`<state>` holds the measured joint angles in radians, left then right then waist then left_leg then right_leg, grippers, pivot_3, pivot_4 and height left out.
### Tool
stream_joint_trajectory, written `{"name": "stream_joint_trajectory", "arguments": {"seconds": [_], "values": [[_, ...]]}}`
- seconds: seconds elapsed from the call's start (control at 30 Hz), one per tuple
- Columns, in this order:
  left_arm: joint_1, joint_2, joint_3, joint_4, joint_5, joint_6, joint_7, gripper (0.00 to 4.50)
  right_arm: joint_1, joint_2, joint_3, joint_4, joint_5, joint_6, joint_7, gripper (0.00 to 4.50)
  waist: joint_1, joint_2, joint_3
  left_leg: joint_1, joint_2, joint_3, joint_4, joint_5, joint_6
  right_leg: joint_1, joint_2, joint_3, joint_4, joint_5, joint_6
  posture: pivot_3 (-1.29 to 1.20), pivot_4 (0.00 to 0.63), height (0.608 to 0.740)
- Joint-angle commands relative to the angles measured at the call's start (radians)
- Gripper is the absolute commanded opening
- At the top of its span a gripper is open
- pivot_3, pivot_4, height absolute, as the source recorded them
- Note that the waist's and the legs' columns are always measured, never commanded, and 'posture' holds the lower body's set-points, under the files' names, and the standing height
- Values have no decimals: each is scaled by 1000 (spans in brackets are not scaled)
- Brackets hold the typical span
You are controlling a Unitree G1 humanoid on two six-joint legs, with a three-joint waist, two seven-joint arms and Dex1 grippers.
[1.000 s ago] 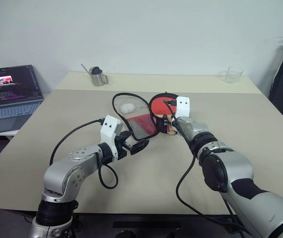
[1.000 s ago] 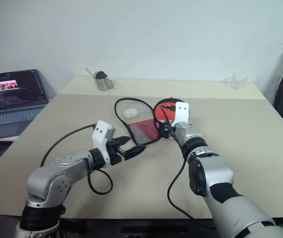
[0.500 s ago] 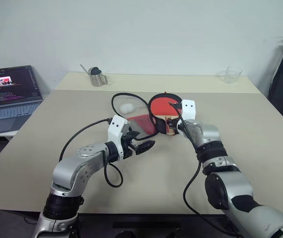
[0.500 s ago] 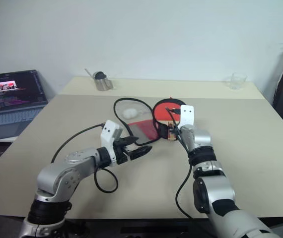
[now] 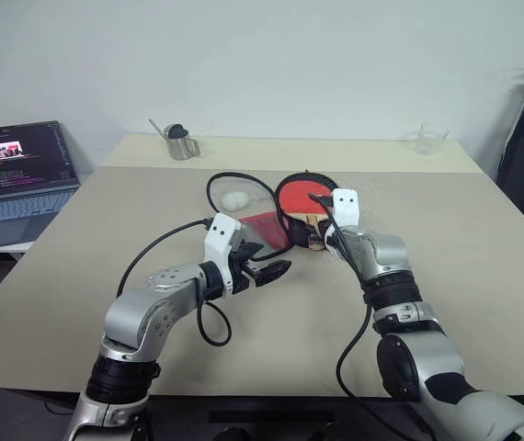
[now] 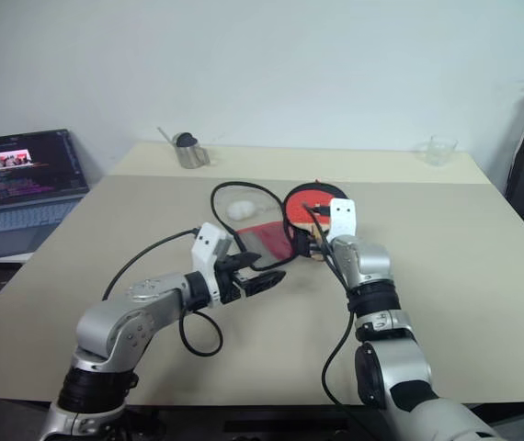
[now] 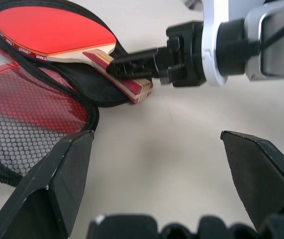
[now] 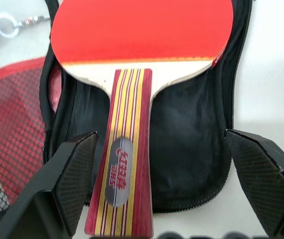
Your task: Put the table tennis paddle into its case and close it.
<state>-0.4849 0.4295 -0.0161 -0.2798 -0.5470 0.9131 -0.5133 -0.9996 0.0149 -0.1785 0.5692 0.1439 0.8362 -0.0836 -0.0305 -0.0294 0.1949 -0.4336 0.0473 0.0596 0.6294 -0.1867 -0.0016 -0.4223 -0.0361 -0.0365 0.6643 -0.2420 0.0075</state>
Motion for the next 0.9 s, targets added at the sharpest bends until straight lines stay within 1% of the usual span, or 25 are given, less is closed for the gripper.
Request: {"name": "stream_joint_trajectory", "arguments": {"seconds": [0.03, 0.1, 0.23, 0.3, 0.9], "values": [[-12, -6, 1, -19, 2, -17, -2, 4483, -5, 7, 7, -27, 9, -1, 4, 3926, 0, 0, 0, 0, 0, 0, 0, 0, 0, 0, 0, 0, 0, 0, 0, 0, 150, 740], [-11, -6, 2, -20, 3, -16, -1, 4483, -6, 7, 8, -26, 10, -1, 6, 3313, 0, 0, 0, 0, 0, 0, 0, 0, 0, 0, 0, 0, 0, 0, 0, 0, 150, 740], [-8, -7, 4, -23, 3, -15, 1, 4483, -11, 9, 8, -12, 6, -12, 6, 1912, 0, 0, 0, 0, 0, 0, 0, 0, 0, 0, 0, 0, 0, 0, 0, 0, 150, 740], [-8, -7, 4, -24, 3, -14, 3, 4483, -13, 11, 8, -10, 5, -14, 6, 1430, 1, 0, 0, 0, 0, 0, 0, 0, 0, 0, 0, 0, 0, 0, 0, 0, 150, 740], [-8, -12, 0, -25, 10, -16, 7, 4483, -113, -8, -20, 34, 15, -52, 3, 1430, 1, 0, 0, 0, 0, 0, 0, 0, 0, 0, 0, 0, 0, 0, 0, 0, 150, 740]]}}
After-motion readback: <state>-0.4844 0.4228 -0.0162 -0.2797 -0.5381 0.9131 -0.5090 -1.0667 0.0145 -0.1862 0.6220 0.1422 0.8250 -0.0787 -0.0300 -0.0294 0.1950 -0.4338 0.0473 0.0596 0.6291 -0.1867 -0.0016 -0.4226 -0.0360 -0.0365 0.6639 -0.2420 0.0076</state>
